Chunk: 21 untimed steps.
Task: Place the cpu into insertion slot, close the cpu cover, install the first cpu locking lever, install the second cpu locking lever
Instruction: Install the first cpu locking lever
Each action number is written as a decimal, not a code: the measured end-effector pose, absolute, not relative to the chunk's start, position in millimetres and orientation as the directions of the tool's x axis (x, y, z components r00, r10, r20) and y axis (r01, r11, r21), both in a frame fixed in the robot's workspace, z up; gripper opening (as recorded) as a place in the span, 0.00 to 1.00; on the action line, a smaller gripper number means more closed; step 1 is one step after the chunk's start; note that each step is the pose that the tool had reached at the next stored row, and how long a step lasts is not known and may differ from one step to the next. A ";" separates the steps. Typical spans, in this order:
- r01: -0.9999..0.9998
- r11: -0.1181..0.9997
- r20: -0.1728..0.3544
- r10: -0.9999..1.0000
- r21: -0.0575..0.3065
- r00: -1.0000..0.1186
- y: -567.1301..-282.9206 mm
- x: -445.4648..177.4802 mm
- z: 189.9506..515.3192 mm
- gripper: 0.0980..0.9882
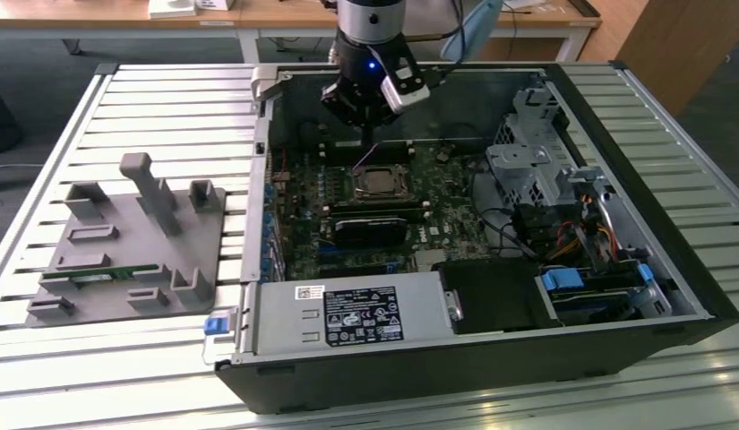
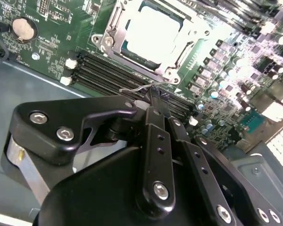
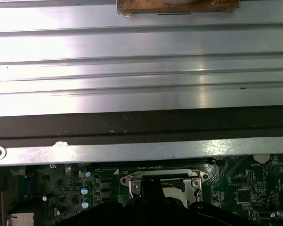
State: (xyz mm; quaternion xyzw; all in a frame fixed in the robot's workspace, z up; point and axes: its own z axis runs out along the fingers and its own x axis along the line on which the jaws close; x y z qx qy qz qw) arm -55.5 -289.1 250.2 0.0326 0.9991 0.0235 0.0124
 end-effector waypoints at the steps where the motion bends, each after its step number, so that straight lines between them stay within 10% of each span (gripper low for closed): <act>1: 0.065 0.997 -0.024 0.066 0.050 -0.998 -289.1 -55.5 249.3 0.01; 21: 0.055 0.997 -0.024 0.057 0.050 -0.998 -282.2 -42.5 236.9 0.01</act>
